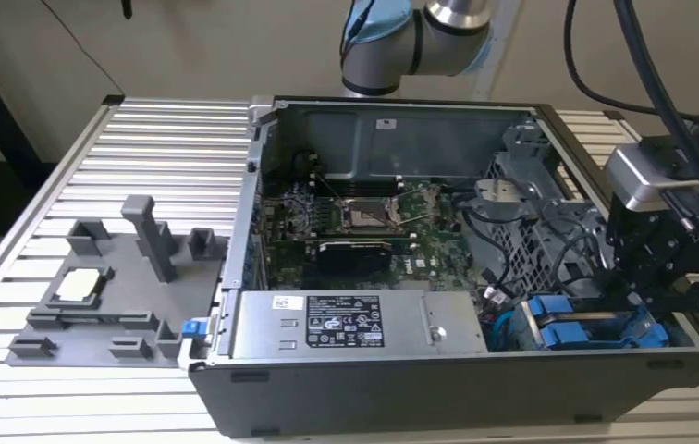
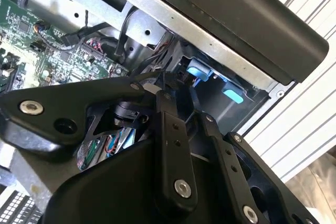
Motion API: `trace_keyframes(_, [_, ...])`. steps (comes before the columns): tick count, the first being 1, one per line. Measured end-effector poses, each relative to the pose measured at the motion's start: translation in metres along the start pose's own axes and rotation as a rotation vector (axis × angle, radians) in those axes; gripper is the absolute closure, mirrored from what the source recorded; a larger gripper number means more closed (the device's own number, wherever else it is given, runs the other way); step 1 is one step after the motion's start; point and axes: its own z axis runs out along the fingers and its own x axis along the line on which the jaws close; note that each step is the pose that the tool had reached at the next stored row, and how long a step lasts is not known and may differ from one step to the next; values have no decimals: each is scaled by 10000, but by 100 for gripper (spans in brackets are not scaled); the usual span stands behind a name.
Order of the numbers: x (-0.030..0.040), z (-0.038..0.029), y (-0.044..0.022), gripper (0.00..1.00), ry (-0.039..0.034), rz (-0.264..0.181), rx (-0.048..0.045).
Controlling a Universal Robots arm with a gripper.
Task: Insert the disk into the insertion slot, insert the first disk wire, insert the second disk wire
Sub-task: 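Insert the first disk wire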
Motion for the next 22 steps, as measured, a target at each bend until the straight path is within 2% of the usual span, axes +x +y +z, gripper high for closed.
trace_keyframes(3, [-3,-48,-1,73,0,1,0])
trace_keyframes(7, [-8,-177,-4,73,2,0,0])
trace_keyframes(16, [-27,-561,-1,73,3,1,0])
trace_keyframes(22, [-30,-568,0,73,-11,0,0])
